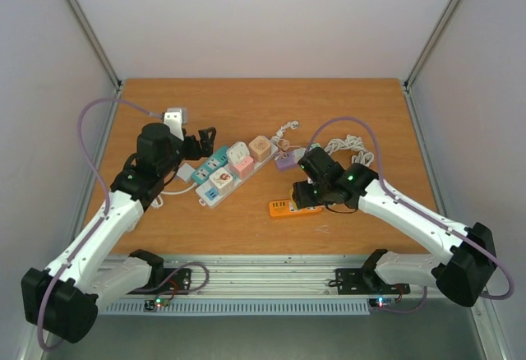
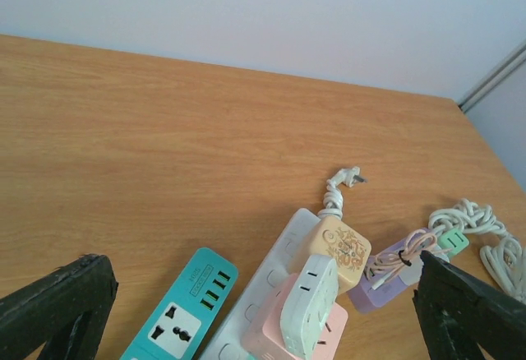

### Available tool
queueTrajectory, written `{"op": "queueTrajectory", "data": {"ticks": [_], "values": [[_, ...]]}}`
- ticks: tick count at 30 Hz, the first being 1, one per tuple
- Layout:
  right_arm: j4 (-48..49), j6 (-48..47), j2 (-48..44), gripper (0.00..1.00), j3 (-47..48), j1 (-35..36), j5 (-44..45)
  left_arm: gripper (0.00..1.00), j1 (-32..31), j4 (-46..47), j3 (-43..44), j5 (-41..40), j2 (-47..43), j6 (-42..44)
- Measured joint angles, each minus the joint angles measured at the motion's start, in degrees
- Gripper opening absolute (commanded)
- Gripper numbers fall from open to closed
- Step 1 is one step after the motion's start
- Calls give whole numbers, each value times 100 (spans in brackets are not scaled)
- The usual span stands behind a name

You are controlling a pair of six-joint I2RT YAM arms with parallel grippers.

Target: Insert the plug

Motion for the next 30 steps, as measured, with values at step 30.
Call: {"op": "queueTrajectory", "data": {"ticks": [30], "values": [[328,-177,966,45,-177,42,-131,99,0,-11,-138,9,-313,-4]]}}
